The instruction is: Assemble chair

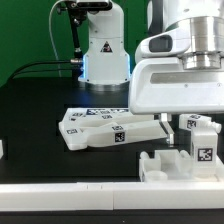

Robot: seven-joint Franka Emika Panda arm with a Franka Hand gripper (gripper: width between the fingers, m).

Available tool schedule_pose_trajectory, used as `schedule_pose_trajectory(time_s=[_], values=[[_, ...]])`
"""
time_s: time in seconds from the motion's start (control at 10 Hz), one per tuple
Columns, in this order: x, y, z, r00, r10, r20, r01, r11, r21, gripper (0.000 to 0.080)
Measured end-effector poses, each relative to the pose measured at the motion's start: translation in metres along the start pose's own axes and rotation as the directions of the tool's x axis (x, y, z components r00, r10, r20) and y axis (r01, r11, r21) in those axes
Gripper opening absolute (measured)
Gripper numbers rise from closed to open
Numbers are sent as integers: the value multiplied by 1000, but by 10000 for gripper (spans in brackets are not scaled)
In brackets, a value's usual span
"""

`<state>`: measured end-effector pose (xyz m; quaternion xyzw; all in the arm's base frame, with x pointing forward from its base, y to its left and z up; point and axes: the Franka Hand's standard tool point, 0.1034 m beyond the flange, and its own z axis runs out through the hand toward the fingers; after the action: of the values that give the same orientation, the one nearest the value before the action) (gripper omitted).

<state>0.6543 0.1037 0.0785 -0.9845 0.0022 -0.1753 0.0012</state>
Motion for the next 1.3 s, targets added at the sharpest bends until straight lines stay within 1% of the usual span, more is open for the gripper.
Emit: schedule_pose_trajectory(time_s=[0.1,0.2,0.3,0.5,0.6,0.7,0.8,0.9,1.0,1.1,1.2,1.3], values=[[8,3,-1,999,9,38,-9,1000,0,647],[2,7,-2,986,42,162,-43,999,5,649],[7,7,-2,979,88,185,-90,996,4,649],[4,6,1,973,152,171,-154,988,-3,649],[4,6,1,971,164,171,-166,986,-5,526],[4,6,1,969,176,171,-178,984,-8,526],[4,6,1,953,252,170,-252,967,-19,370],[4,6,1,933,319,169,-318,947,-31,284],[4,6,1,921,351,168,-350,936,-37,284],[4,5,2,881,445,163,-443,895,-53,284],[2,5,2,820,548,167,-543,836,-75,284],[-1,6,1,664,726,176,-714,686,-139,284]])
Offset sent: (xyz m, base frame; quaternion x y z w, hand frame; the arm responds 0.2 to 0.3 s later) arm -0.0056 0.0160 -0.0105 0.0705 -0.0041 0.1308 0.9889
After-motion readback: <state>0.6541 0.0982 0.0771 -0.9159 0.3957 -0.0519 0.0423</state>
